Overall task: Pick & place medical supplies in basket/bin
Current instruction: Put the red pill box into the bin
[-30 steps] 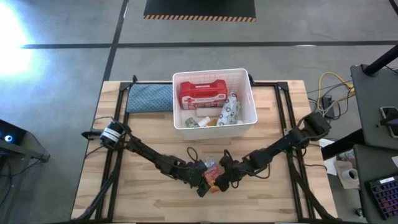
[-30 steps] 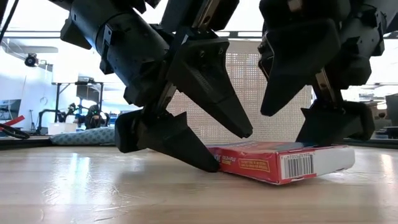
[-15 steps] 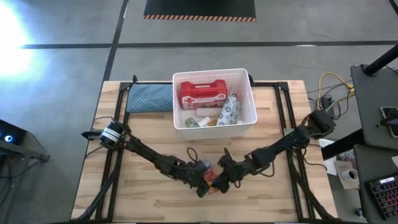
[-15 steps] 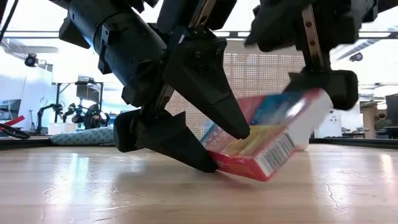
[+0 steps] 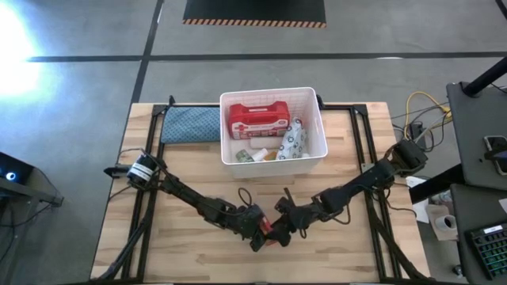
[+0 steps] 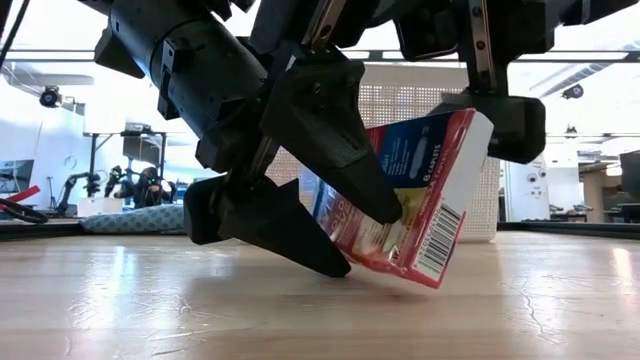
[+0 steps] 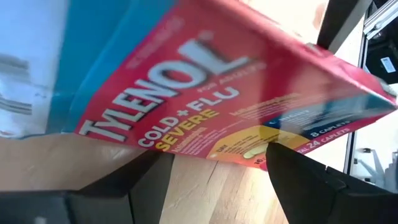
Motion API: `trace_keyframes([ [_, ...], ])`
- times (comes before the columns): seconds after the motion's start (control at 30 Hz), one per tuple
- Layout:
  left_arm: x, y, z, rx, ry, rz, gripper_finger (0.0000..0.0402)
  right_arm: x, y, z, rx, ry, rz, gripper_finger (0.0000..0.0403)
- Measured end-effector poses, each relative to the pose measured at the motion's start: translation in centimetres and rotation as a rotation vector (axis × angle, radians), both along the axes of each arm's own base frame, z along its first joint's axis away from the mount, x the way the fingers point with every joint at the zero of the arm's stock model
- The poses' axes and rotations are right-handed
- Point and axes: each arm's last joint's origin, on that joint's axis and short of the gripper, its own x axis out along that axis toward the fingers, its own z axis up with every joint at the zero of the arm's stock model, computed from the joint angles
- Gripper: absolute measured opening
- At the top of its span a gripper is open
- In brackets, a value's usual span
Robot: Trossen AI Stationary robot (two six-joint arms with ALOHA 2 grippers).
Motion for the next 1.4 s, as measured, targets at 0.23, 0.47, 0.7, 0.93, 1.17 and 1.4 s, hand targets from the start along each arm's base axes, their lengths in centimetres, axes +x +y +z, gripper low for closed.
trace_keyframes([
  [0.23, 0.0, 0.0, 0.0, -0.001, 0.0, 0.001, 0.0241, 0.5, 0.2, 0.7, -0.007, -0.084, 0.037, 0.0325],
  [0.47, 0.0, 0.0, 0.0, -0.004, 0.001, -0.002, 0.0241, 0.5, 0.3, 0.9, 0.001, -0.081, 0.053, 0.0325],
  [0.7, -0.1, -0.2, 0.0, 0.0, 0.0, -0.006, 0.0241, 0.3, 0.2, 0.8, -0.009, -0.055, 0.052, 0.0325],
  [0.93, -0.1, -0.2, 0.0, -0.005, 0.002, -0.005, 0.0241, -1.3, 0.7, -0.4, -0.1, 0.141, 0.098, 0.0325],
  [1.17, -0.1, -0.2, 0.0, -0.003, 0.001, -0.008, 0.0241, -1.2, 1.7, 0.5, -0.179, 0.139, 0.094, 0.0325],
  [1.4, -0.1, -0.2, 0.0, -0.003, 0.0, -0.009, 0.0241, -0.4, 1.7, 1.4, -0.328, 0.119, 0.052, 0.0325],
])
